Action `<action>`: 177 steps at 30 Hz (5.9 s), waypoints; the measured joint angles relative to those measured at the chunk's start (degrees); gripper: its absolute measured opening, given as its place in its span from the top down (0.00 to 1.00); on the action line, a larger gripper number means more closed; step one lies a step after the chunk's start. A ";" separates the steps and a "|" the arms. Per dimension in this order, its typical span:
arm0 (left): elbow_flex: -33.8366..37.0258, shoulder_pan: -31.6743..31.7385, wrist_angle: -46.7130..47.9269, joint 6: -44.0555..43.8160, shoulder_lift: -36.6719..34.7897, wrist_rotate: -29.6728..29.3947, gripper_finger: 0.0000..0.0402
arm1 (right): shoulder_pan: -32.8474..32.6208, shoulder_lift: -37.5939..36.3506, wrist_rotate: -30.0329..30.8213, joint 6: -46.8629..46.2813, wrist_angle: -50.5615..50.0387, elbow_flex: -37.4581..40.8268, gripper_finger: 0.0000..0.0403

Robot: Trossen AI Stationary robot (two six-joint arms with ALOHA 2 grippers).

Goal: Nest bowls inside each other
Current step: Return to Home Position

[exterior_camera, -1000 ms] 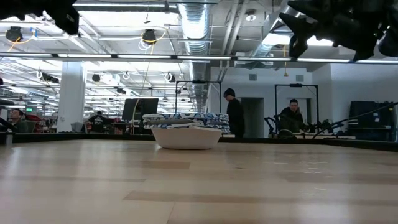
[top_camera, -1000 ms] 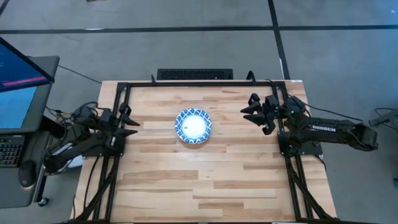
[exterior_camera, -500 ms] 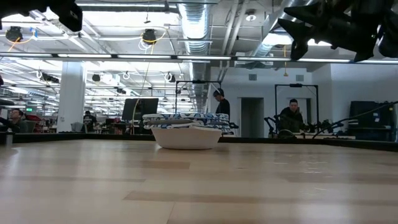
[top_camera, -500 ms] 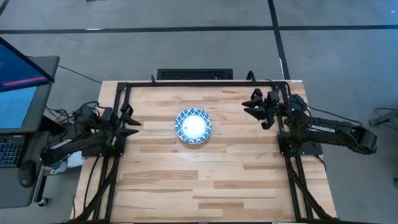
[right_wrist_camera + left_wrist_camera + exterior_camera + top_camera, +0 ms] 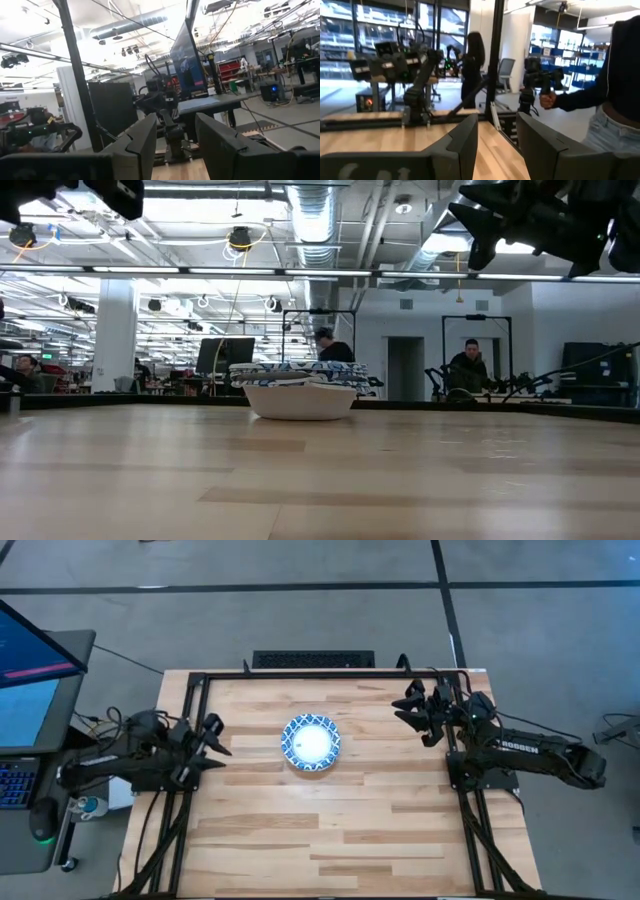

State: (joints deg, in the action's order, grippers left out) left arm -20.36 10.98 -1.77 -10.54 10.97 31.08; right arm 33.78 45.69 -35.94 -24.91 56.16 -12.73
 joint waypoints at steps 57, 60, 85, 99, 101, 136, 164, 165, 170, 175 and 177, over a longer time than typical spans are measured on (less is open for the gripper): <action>0.00 -4.28 13.85 4.85 0.21 -11.97 0.69 | -17.27 1.25 6.66 11.40 -22.19 0.00 0.61; 0.00 -4.28 13.84 4.81 0.21 -11.97 0.69 | -17.27 1.25 6.67 11.39 -23.93 0.00 0.61; 0.00 -4.28 13.85 3.21 0.21 -11.99 0.69 | -17.78 -20.32 6.67 11.36 -52.07 -0.02 0.61; 0.00 -4.27 13.85 0.62 0.21 -11.99 0.69 | -23.13 -32.60 6.64 11.37 -52.89 -0.02 0.61; 0.00 -4.26 13.85 0.30 0.21 -11.99 0.69 | -23.30 -33.45 6.64 11.37 -52.85 -0.02 0.61; -0.04 -4.26 1.73 -2.91 -1.18 -8.26 0.69 | -23.28 -38.93 6.64 11.36 -53.67 -0.02 0.61; 0.26 -4.28 8.93 5.66 -10.01 -17.21 0.69 | -23.28 -38.93 6.47 11.36 -54.47 -0.02 0.61; 0.26 -4.28 8.91 4.13 -10.02 -17.19 0.69 | -23.28 -38.92 6.47 11.36 -54.46 -0.02 0.61; 0.26 -4.28 9.08 0.59 -10.02 -17.02 0.69 | -23.28 -38.91 6.47 11.35 -54.47 -0.02 0.61; 0.28 -4.28 13.75 0.35 -10.02 -16.26 0.69 | -23.27 -38.92 6.47 11.36 -54.47 -0.02 0.61; 0.28 -4.28 16.73 0.35 -10.02 -16.09 0.69 | -23.28 -38.91 6.45 11.36 -54.47 -0.02 0.61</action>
State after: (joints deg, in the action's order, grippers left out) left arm -20.08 6.70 14.96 -10.20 0.95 14.99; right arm 10.50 6.78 -29.49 -13.54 1.69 -12.75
